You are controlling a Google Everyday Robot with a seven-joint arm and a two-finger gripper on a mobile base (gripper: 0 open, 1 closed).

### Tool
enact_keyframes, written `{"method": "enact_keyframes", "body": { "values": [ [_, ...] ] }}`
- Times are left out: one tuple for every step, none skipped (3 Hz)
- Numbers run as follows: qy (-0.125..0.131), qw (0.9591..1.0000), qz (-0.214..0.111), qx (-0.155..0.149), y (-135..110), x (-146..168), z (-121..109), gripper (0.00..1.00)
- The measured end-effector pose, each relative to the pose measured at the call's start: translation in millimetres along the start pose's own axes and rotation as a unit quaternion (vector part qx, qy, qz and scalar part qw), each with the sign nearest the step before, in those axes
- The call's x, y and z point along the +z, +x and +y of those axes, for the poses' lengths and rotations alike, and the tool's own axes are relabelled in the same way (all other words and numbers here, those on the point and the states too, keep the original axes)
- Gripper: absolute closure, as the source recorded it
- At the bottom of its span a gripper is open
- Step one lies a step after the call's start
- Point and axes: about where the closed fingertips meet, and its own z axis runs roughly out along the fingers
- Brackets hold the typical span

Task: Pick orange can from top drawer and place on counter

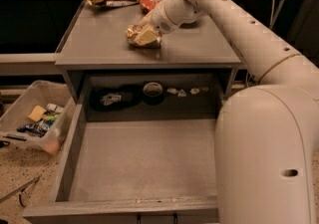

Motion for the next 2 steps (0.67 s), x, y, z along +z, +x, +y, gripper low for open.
{"method": "enact_keyframes", "body": {
  "values": [
    [0.0,1.0,0.0,0.0,0.0,0.0,0.0,0.12],
    [0.0,1.0,0.0,0.0,0.0,0.1,0.0,0.0]
  ]
}}
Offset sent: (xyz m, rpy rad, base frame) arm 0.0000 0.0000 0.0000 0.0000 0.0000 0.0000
